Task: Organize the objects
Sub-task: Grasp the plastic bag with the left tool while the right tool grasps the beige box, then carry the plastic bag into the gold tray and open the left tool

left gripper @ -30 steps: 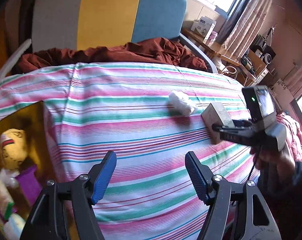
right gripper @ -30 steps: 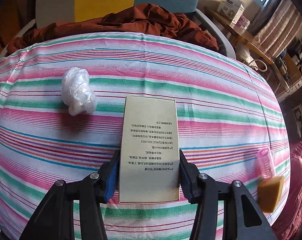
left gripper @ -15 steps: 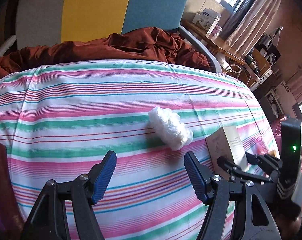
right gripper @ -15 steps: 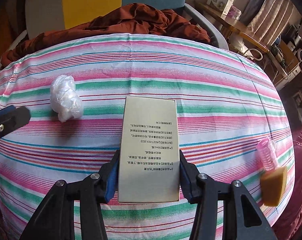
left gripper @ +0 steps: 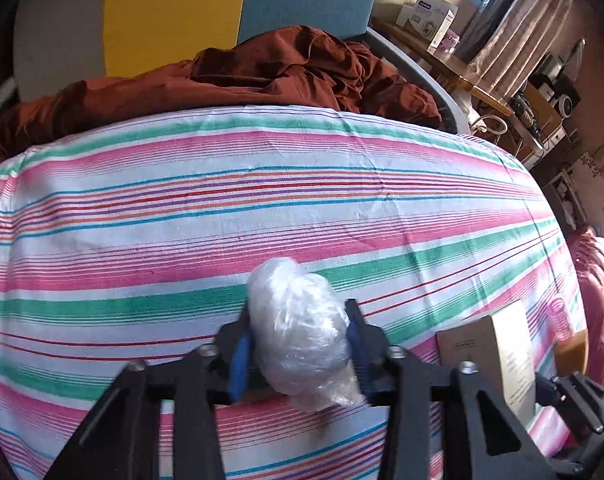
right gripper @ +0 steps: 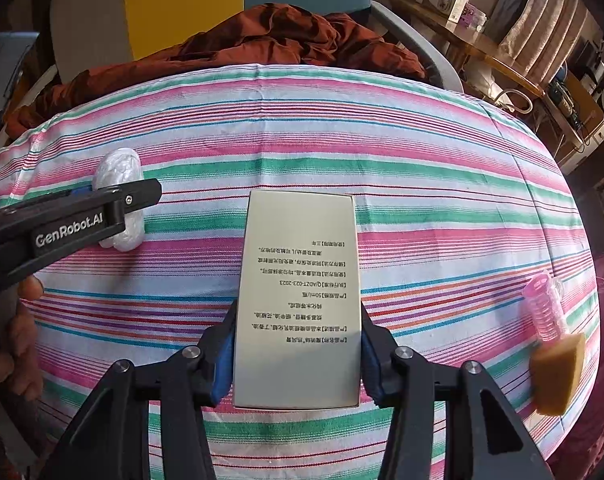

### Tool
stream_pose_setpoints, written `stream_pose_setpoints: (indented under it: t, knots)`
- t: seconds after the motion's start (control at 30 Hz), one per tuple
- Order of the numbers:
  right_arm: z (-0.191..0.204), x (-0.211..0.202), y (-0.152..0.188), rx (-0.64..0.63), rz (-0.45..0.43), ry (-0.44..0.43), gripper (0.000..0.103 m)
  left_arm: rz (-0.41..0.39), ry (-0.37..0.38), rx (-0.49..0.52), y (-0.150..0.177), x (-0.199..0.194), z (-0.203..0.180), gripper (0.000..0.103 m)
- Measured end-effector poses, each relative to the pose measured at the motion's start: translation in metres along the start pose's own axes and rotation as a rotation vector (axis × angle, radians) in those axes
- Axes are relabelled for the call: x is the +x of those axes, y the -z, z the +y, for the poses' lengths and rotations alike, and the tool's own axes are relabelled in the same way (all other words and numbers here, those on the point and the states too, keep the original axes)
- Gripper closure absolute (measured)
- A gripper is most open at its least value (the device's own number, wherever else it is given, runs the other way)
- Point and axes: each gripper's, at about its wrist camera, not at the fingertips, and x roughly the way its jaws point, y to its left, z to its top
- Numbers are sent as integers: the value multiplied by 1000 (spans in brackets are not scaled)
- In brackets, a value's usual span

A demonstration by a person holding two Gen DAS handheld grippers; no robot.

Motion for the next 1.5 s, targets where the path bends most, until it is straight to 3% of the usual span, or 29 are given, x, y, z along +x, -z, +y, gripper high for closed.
stream_pose_setpoints:
  t: [0.2, 0.63, 0.83, 1.13, 1.5]
  knots:
    - [6, -1, 1, -37, -18, -18, 52, -33, 2, 51, 33, -23, 15, 69]
    - [45, -6, 11, -213, -56, -119, 53, -72, -22, 85, 155, -99, 47, 69]
    - [74, -8, 15, -267, -11, -132, 54, -84, -39, 132, 201, -126, 54, 69]
    - [139, -27, 51, -302, 10, -168, 54, -157, -51, 211, 222, -132, 53, 68]
    - [149, -17, 59, -312, -22, -169, 53, -182, -26, 222, 233, -147, 56, 70]
